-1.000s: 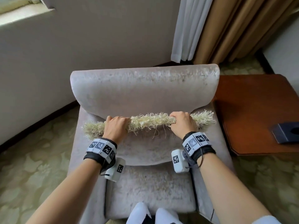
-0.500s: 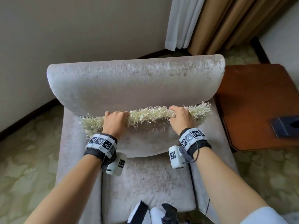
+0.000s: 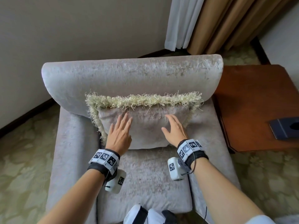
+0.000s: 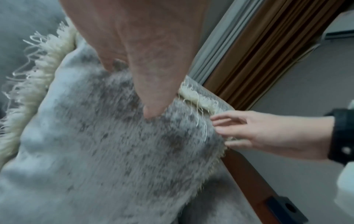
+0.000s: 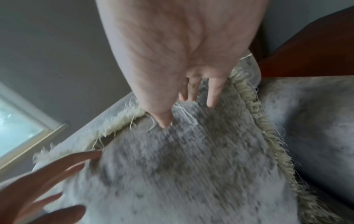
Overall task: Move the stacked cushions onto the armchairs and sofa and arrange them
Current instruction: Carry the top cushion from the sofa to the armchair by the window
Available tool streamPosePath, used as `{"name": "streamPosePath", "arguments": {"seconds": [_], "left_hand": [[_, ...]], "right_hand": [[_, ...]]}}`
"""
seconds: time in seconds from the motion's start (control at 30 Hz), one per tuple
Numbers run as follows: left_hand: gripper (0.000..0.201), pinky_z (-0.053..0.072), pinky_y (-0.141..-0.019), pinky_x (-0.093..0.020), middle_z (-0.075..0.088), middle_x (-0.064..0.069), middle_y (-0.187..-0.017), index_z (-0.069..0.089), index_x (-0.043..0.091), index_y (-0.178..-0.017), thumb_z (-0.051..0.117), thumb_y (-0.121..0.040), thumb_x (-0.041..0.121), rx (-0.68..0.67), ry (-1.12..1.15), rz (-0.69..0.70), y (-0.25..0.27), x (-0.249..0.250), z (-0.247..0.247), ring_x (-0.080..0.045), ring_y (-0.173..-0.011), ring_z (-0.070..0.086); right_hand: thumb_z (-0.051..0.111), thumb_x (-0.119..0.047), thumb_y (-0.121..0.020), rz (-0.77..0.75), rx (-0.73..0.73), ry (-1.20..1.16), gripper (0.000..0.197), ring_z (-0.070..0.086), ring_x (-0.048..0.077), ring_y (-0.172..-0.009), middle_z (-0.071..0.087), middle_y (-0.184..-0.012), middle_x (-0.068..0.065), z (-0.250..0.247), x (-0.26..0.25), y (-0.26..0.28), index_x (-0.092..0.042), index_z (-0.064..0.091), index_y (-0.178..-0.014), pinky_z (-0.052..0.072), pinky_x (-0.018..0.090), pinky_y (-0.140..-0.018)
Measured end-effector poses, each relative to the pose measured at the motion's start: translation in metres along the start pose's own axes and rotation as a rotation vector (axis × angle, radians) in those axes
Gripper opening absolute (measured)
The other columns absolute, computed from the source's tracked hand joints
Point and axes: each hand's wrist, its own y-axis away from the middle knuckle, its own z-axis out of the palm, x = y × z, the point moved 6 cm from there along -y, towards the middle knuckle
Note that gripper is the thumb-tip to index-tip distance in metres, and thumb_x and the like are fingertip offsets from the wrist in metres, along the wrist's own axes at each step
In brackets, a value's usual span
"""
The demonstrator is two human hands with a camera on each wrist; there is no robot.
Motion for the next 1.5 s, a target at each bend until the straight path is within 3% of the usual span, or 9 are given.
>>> {"name": "streamPosePath", "arguments": {"seconds": [0.13,0.4,0.87,1.03,1.17,1.23,1.37,1.43,1.5], "left_hand": [[0.066,0.007,-0.119,-0.049,-0.013,0.004,-0.158,0.004,0.024,-0.153,0.031,-0.098,0.050,-0.026,-0.008,0.032,0.027,0.018,0.028,-0.021,-0.146,-0.013],[0.062,-0.001,-0.119,-0.048,-0.012,0.002,-0.160,-0.004,0.026,-0.153,0.016,-0.099,0.051,0.132,-0.003,0.031,0.036,0.024,0.046,-0.019,-0.147,-0.015],[0.076,0.009,-0.110,-0.070,0.007,0.004,-0.161,0.012,0.031,-0.152,0.047,-0.088,0.050,0.186,-0.263,0.177,-0.024,-0.018,0.100,-0.021,-0.148,0.007],[0.075,0.003,-0.098,-0.080,0.002,0.004,-0.161,0.001,0.038,-0.151,0.045,-0.090,0.042,0.254,-0.203,-0.037,-0.040,-0.054,0.101,-0.019,-0.148,0.002],[0.085,0.019,-0.105,-0.073,-0.012,-0.015,-0.159,-0.009,0.017,-0.152,0.045,-0.090,0.038,0.193,0.121,-0.395,-0.005,-0.074,0.143,-0.035,-0.146,-0.004],[0.084,0.009,-0.112,-0.068,-0.009,-0.016,-0.159,0.000,0.007,-0.152,0.047,-0.088,0.035,0.238,0.019,-0.279,0.010,-0.050,0.156,-0.033,-0.147,-0.005],[0.087,0.002,-0.114,-0.065,-0.004,-0.002,-0.161,0.012,0.025,-0.153,0.062,-0.082,0.034,0.217,-0.265,0.301,0.023,0.012,0.188,-0.027,-0.148,-0.006],[0.087,0.000,-0.113,-0.065,-0.004,-0.003,-0.161,0.017,0.030,-0.152,0.064,-0.079,0.038,0.148,-0.363,0.222,0.018,0.000,0.197,-0.031,-0.148,-0.006],[0.081,-0.001,-0.113,-0.064,-0.005,-0.008,-0.161,0.018,0.034,-0.150,0.060,-0.082,0.040,0.064,-0.384,-0.063,0.012,-0.039,0.194,-0.040,-0.145,-0.008]], "right_hand": [[0.041,-0.046,-0.099,-0.119,-0.094,0.134,0.061,0.008,0.016,-0.150,0.011,-0.164,-0.003,0.024,-0.010,0.017,-0.027,0.022,-0.153,0.013,0.044,-0.122],[0.008,-0.056,-0.098,-0.279,0.000,0.283,0.062,-0.020,0.010,-0.148,-0.015,-0.163,-0.010,0.072,-0.020,0.041,-0.035,-0.004,-0.155,-0.013,0.046,-0.119],[0.022,-0.052,-0.101,-0.366,0.145,0.598,0.061,-0.006,0.013,-0.151,-0.003,-0.164,-0.009,0.139,0.016,-0.021,-0.033,0.002,-0.155,-0.009,0.056,-0.118],[0.017,-0.052,-0.099,0.042,0.309,0.580,0.060,-0.005,0.018,-0.151,-0.007,-0.161,-0.010,0.095,0.098,-0.049,-0.033,0.004,-0.154,-0.012,0.062,-0.115],[0.014,-0.046,-0.099,0.415,0.384,0.202,0.063,-0.009,0.022,-0.151,-0.007,-0.164,0.004,0.091,0.167,-0.006,-0.022,0.004,-0.157,0.001,0.064,-0.116],[0.018,-0.044,-0.101,0.274,0.406,0.249,0.062,-0.005,0.023,-0.151,-0.003,-0.165,0.004,0.106,0.156,0.013,-0.022,0.002,-0.157,0.000,0.061,-0.118],[0.024,-0.043,-0.102,-0.237,0.233,0.340,0.059,-0.006,0.019,-0.151,-0.004,-0.164,-0.003,0.173,0.082,0.027,-0.030,0.004,-0.156,0.001,0.054,-0.121],[0.031,-0.040,-0.101,-0.314,0.110,0.431,0.059,-0.006,0.017,-0.151,-0.002,-0.164,-0.007,0.203,0.072,0.024,-0.034,0.009,-0.155,0.007,0.060,-0.118],[0.032,-0.040,-0.099,-0.064,0.111,0.473,0.059,-0.010,0.019,-0.150,-0.004,-0.164,-0.010,0.198,0.103,0.014,-0.039,0.009,-0.154,0.003,0.071,-0.112]]}}
